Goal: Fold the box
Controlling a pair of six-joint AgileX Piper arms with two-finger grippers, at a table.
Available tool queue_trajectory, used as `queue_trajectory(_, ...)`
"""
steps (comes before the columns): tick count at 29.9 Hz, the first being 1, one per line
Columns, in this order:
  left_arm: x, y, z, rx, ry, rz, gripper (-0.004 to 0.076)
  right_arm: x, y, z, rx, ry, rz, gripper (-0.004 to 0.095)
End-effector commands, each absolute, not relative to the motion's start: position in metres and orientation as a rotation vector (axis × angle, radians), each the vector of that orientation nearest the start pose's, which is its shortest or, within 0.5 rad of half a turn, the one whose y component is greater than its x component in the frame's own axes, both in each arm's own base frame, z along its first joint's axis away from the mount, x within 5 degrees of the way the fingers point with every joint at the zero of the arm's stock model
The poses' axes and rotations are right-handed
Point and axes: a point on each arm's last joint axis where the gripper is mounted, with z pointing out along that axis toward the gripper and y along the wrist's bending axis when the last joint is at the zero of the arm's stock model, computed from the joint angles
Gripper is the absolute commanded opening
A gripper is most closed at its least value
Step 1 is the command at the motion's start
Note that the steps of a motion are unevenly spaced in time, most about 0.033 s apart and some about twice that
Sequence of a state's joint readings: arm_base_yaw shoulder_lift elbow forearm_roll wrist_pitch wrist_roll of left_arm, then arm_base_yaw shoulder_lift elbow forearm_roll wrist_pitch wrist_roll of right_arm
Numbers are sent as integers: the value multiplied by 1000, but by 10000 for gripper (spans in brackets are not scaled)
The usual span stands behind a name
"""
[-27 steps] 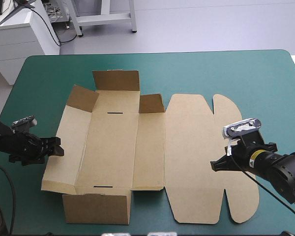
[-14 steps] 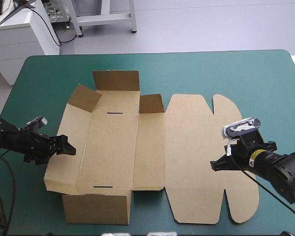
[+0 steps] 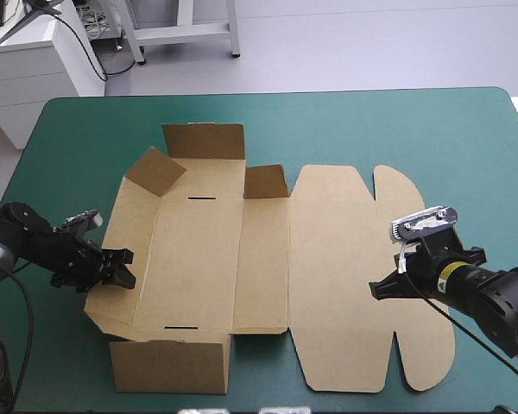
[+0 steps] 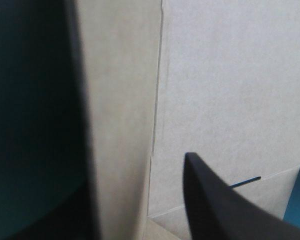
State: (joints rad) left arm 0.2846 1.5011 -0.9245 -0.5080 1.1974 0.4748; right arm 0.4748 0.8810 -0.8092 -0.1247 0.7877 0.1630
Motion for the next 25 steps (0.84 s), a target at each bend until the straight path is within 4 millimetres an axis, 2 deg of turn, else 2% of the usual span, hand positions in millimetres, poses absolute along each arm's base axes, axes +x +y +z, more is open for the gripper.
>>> queue_trajectory(1, 239, 22, 243, -15, 3007, -813, 27, 152, 68, 342, -420, 2212, 178, -19)
queue_trajectory(2, 239, 22, 243, -18, 3008, -814, -6, 152, 68, 342, -420, 2213, 178, -19)
queue_trajectory(9, 241, 22, 245, -40, 3004, -812, -8, 150, 66, 336, -427, 2270, 155, -19)
queue_trajectory(16, 257, 26, 269, -27, 2917, -733, -8, 129, 63, 296, -489, 2300, 213, -19)
queue_trajectory(20, 269, 20, 287, 129, 2894, -555, -8, 118, 58, 290, -482, 2273, 235, -19)
queue_trajectory(25, 284, -2, 313, 365, 2815, -291, -8, 105, 54, 294, -539, 2222, 254, -19)
